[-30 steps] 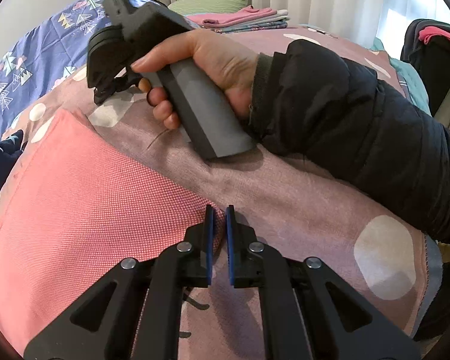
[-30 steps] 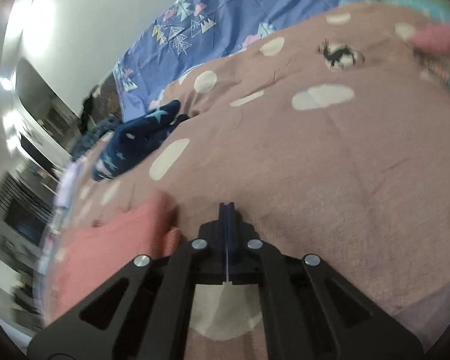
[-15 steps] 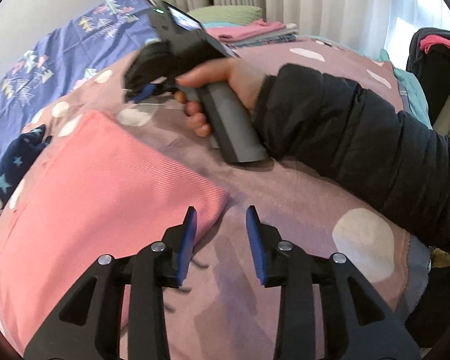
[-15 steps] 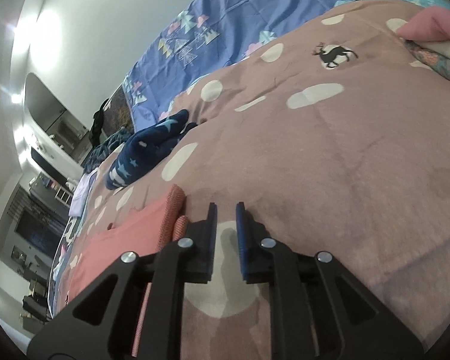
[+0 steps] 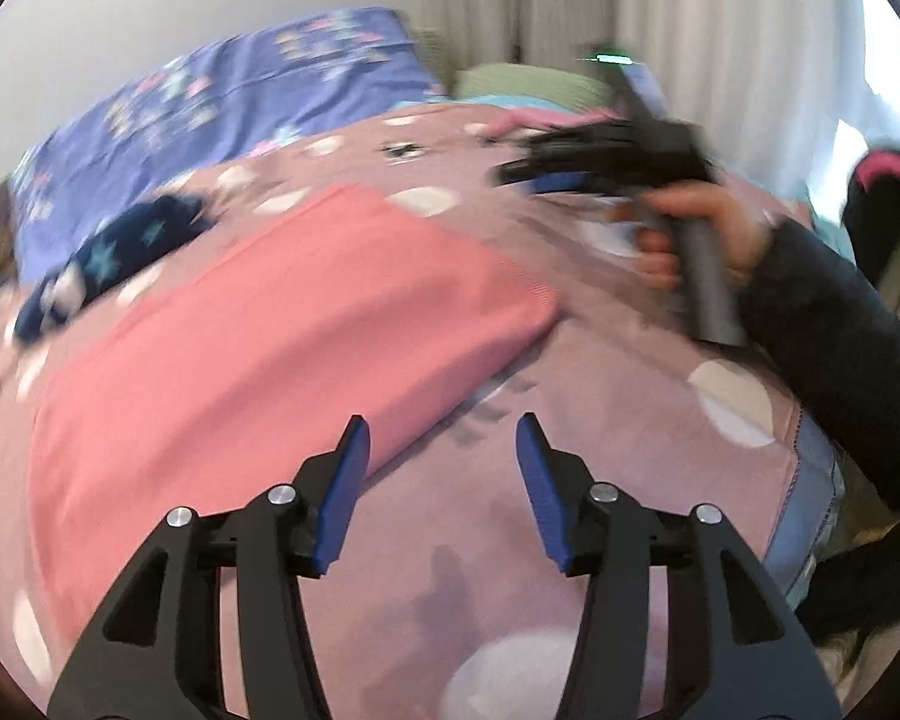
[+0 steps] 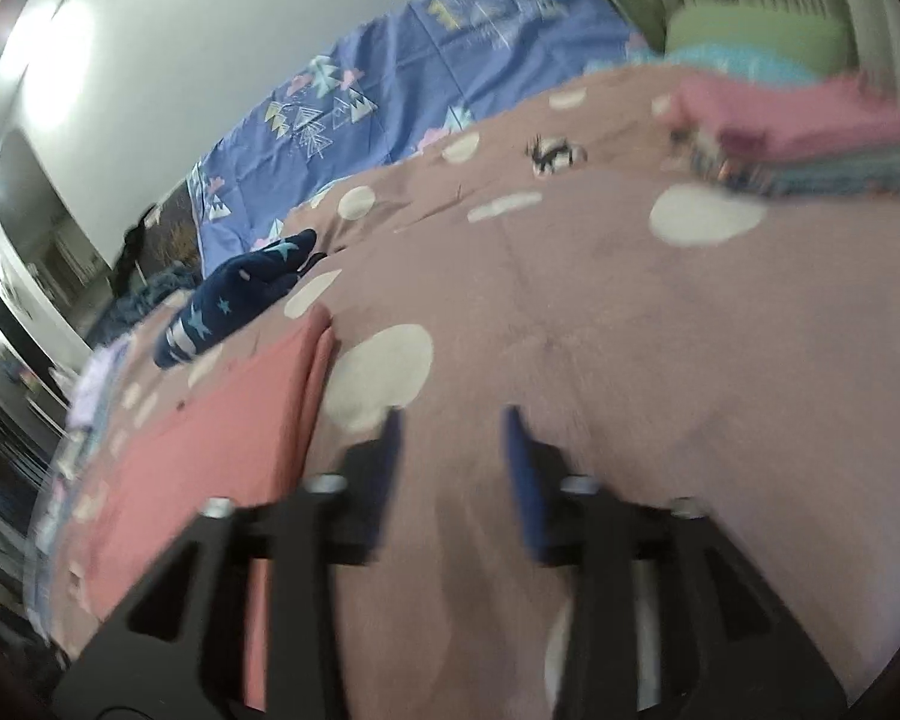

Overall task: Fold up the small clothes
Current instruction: 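Open both grippers and withdraw from the folded sweater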

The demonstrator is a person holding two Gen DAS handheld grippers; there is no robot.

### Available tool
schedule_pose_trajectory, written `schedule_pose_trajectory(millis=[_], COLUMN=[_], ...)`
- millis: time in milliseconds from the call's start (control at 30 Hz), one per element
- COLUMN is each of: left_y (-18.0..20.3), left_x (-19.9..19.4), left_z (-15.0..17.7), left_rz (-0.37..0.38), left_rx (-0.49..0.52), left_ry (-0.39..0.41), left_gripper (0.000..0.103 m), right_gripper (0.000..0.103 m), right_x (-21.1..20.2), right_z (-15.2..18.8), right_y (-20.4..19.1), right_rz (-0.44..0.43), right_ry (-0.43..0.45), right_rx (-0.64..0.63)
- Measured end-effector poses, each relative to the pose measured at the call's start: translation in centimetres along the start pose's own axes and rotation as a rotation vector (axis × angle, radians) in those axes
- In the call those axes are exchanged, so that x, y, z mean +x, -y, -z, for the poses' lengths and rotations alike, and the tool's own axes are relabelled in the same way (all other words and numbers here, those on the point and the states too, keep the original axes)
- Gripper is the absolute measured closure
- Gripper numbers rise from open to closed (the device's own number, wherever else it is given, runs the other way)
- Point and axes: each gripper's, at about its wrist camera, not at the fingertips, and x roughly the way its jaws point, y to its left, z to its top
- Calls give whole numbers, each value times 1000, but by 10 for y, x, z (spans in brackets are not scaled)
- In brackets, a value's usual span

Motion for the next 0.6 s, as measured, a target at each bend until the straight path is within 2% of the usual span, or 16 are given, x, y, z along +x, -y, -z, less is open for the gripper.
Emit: schedule_pose_trajectory(millis=[67,167,300,367,433,600], left_y=[-27,-73,-135,-155,-175,-197], left_x=[-13,-41,-86,-104,-123,-156], left_z=[14,39,81,100,120,155], left_rz=[-13,-74,-215,-260,-293,-360], left_rx=[-100,-260,-443,-511,-583,-660], left_ry=[12,56,111,125,146,183], left_gripper=[52,52,52,52,52,52], right_gripper=[44,50,50,49,49,49], right_x=[-16,-41,-59,-61,-55,-37], right_z=[4,8,29,54,90,175], right_y=[-17,-59,-139,-188,-241,-329], right_rz=[26,29,3,-36,-122,-230], right_ry=[12,67,152,169,134,68], right_rx=[-66,-193,-424,-586,-762,-1068])
